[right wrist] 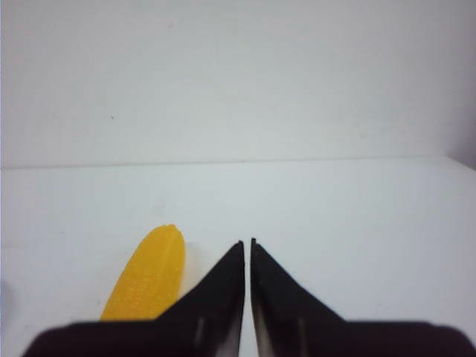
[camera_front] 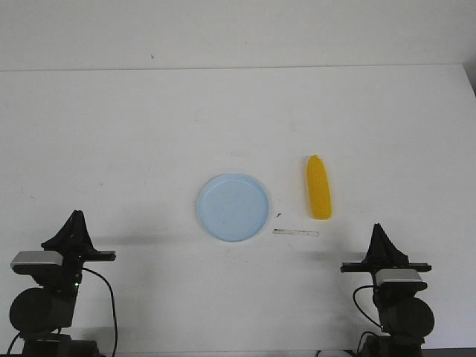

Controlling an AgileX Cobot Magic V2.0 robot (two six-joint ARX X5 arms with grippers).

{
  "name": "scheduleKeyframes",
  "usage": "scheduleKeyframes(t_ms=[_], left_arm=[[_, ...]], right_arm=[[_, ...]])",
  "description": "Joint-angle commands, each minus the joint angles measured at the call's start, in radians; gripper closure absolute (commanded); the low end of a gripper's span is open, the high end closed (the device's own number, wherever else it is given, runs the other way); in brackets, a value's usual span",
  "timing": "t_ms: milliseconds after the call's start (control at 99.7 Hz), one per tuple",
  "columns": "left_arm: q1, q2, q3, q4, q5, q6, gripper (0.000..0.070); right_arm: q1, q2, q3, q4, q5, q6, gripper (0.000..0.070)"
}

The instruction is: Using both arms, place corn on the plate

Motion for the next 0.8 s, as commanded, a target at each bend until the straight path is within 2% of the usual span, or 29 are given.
scheduleKeyframes(t_ms=[0,130,211,341,512,792], left_arm=[[0.001,-0.001,0.002,0.011,0.002,0.001,0.0699],[0.001,-0.001,0.002,0.011,0.002,0.001,0.0699],[0.001,-0.001,0.002,0.011,0.002,0.001,0.0699],[0.001,-0.001,0.002,0.011,0.002,0.001,0.0699],[0.001,-0.001,0.002,0.011,0.002,0.001,0.0699],[0.001,-0.001,0.002,0.011,0.002,0.001,0.0699]], right_arm=[[0.0,0.001,-0.001,0.026,0.004,-0.004,0.0687],[0.0,0.002,0.001,0.091,0.012,0.015,0.0687],[0.003,0.002,0.036,0.144,-0.018,0.03,0.0691],[0.014,0.049,0.165,0.029,-0.026,-0.007,0.0693],[0.015,0.177,0.321,-0.126,-0.024,-0.116,0.0692],[0.018,0.442,0.486,-0.162,-0.023,-0.134,0.0693]])
